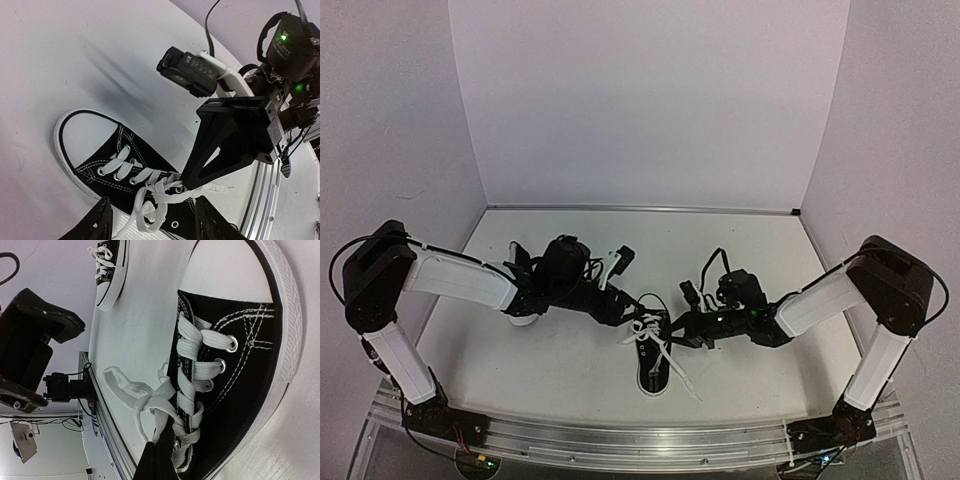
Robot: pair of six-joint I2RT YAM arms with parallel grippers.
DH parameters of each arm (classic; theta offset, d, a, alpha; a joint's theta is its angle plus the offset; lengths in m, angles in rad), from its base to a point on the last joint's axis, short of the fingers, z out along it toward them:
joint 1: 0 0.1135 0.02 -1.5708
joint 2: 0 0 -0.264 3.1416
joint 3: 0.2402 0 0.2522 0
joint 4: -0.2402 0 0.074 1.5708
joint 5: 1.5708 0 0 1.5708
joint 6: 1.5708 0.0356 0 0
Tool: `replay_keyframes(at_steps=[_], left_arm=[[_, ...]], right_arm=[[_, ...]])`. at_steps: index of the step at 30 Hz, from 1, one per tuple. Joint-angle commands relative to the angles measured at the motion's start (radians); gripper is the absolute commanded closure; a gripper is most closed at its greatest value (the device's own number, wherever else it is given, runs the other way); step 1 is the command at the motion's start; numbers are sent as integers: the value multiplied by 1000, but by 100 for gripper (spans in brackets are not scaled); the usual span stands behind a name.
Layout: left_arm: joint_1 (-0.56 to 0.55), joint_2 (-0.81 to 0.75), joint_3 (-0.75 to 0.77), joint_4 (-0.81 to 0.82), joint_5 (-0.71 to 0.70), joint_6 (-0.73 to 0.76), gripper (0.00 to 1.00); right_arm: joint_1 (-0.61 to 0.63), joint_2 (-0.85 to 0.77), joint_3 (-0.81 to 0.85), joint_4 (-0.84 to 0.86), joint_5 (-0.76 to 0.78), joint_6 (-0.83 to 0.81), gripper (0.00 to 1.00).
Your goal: Tie the shoes
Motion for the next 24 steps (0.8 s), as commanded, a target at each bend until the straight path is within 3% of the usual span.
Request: replay_keyframes(at_steps=[1,9,24], left_arm=[[-1,36,57,-20,5,-22,47],[-1,81,60,-17,50,-18,52],[-2,101,38,-8,103,-13,81]], right_arm=[[4,-30,14,-26,23,-28,100],[4,-27,22,-32,30,-29,100],[3,-45,16,-41,58,-22,100]])
